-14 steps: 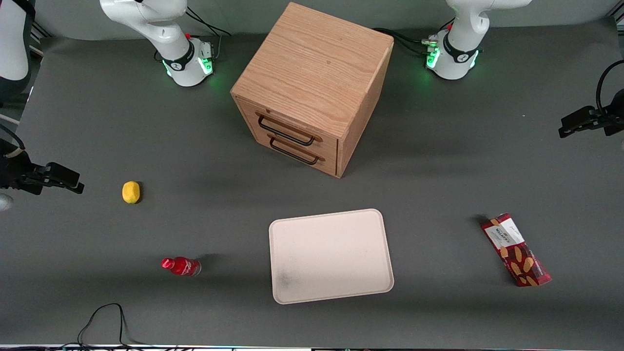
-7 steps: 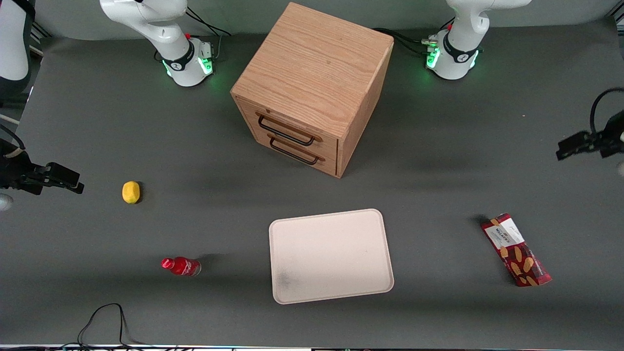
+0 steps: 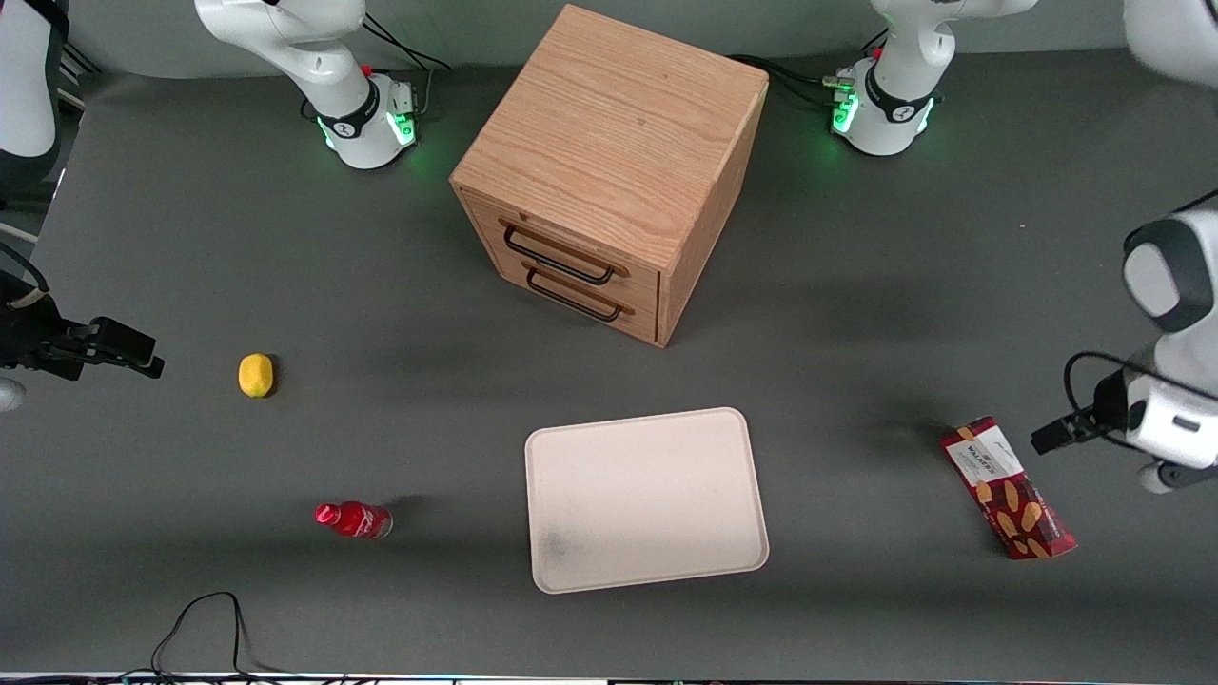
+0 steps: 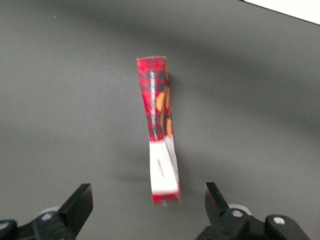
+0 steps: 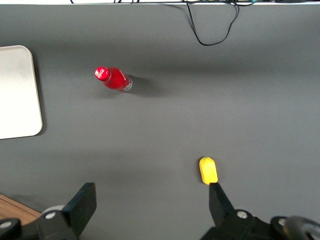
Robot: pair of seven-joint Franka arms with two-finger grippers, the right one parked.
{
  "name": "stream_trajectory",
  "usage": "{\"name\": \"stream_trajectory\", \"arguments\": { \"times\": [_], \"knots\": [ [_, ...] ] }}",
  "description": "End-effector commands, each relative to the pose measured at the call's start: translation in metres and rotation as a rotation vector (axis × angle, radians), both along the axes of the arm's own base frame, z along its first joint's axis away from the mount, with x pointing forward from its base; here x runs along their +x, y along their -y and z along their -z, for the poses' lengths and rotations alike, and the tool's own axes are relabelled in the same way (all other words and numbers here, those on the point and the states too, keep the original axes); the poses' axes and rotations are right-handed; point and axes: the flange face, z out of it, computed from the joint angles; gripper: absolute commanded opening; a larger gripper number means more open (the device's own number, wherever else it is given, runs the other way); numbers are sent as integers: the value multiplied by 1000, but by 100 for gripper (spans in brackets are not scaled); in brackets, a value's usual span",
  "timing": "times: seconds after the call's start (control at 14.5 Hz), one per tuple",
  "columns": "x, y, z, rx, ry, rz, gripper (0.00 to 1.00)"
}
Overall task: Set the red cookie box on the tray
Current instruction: 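Move the left gripper down over the red cookie box, then close the left gripper on the red cookie box and lift it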
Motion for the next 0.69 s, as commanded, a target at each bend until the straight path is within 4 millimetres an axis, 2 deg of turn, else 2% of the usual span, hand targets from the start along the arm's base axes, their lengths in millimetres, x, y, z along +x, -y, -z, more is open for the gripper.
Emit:
{"name": "stream_trajectory", "arguments": {
  "times": [0.0, 0.14, 0.48, 0.55, 0.62],
  "knots": [
    [22, -18, 62, 0, -13, -53, 100],
    [31, -19, 92, -1, -16, -64, 100],
    [38, -8, 132, -23, 33, -134, 98],
    [37, -9, 138, -37, 31, -145, 95],
    [37, -7, 142, -36, 25, -140, 77]
  ]
}}
